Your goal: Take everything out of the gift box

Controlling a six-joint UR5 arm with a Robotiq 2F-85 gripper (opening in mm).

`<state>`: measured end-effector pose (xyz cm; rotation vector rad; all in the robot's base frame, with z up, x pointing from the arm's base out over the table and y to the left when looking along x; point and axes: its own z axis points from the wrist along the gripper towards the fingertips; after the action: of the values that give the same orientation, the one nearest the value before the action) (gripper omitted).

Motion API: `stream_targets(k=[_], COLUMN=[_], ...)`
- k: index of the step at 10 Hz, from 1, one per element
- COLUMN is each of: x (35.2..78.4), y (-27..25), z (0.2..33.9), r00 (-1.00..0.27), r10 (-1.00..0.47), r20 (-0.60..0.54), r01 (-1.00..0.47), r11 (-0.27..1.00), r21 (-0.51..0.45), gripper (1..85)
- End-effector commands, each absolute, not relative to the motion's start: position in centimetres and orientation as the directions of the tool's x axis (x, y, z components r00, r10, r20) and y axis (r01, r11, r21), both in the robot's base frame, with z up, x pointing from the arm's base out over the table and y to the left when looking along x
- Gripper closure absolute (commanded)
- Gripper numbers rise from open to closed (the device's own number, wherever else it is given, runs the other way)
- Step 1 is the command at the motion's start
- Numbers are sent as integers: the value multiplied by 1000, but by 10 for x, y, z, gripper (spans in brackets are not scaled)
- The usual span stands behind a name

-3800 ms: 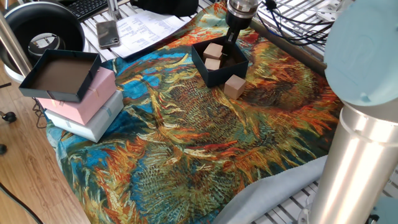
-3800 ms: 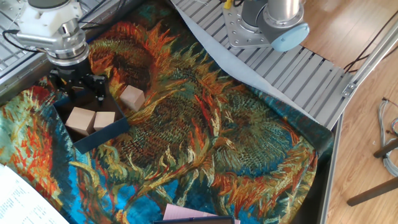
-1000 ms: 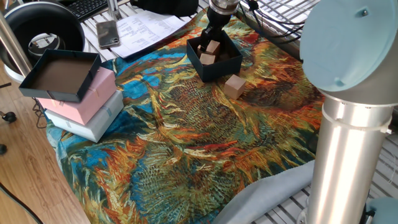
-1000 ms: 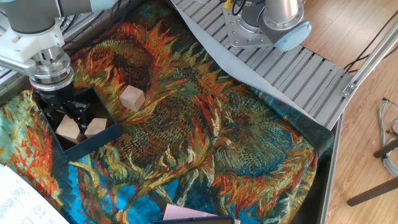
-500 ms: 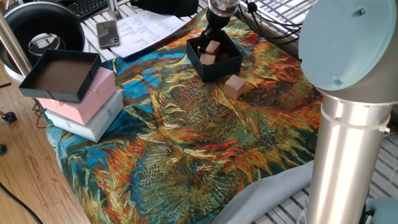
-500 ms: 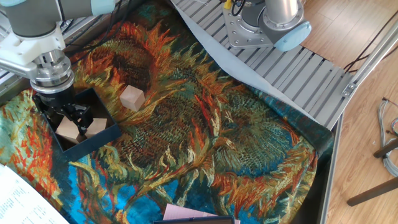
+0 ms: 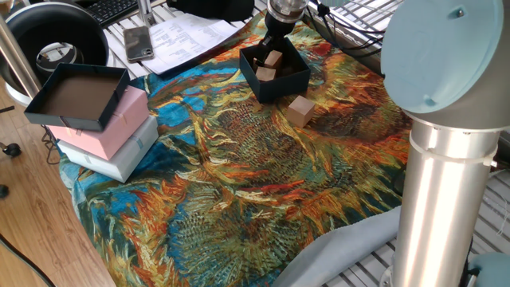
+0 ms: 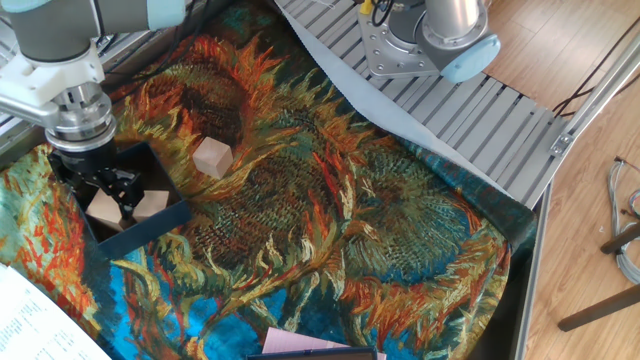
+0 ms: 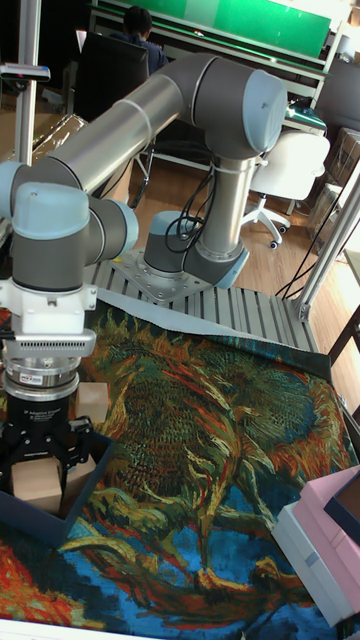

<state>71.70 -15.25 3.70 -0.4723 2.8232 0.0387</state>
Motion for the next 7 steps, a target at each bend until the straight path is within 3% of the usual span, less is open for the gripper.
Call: stream_targets(k=[1, 3, 7], x=[720, 721, 722], y=[-155, -156, -151], z=[31, 26, 25], r00=[-904, -902, -908], r10=[-311, -309, -283], r20=[-294, -302, -310], r01=[-320, -318, -297], r11=[947, 948, 955], r21=[-17, -18, -1], gripper=[163, 173, 287])
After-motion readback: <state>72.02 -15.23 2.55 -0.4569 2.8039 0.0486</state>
